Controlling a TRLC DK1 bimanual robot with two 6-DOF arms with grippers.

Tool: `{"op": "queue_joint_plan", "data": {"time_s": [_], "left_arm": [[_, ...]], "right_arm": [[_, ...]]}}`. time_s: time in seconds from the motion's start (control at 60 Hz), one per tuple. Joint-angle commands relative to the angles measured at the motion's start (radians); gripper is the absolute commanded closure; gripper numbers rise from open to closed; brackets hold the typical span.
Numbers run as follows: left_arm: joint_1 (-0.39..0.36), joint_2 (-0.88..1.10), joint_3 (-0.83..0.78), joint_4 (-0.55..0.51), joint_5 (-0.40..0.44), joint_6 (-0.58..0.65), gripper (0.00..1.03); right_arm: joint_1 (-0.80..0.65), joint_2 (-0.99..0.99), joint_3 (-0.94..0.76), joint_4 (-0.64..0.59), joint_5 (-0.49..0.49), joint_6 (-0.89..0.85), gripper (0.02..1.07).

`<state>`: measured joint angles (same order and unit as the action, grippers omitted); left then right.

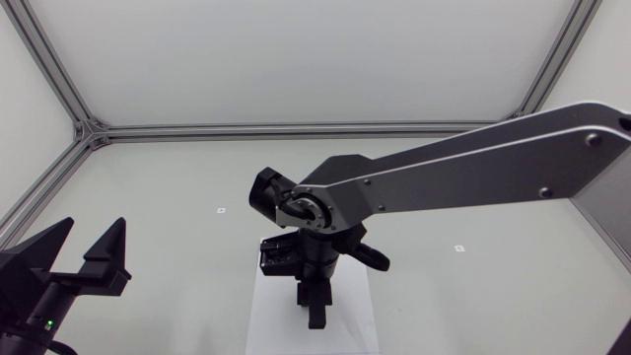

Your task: Pick up the orange 2x2 brick with the right arm and stack it on top of the green 2x2 brick in the center

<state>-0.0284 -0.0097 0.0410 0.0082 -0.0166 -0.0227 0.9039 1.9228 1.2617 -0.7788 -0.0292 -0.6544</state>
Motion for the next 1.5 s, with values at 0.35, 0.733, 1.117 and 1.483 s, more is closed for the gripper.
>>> {"op": "queue_joint_plan", "data": {"time_s": [0.35,0.733,1.117,1.483], "left_arm": [[0.001,-0.006,-0.041,-0.011,0.003,0.006,0.04],[0.001,-0.006,-0.041,-0.011,0.003,0.006,0.04],[0.001,-0.006,-0.041,-0.011,0.003,0.006,0.04],[0.001,-0.006,-0.041,-0.011,0.003,0.006,0.04]], "right_arm": [[0.0,0.044,-0.03,0.033,0.015,0.03,0.62],[0.003,0.039,-0.035,0.026,0.012,0.021,0.58],[0.003,0.033,-0.036,0.032,0.006,0.016,0.58],[-0.002,0.031,-0.056,0.041,0.003,-0.022,0.74]]}}
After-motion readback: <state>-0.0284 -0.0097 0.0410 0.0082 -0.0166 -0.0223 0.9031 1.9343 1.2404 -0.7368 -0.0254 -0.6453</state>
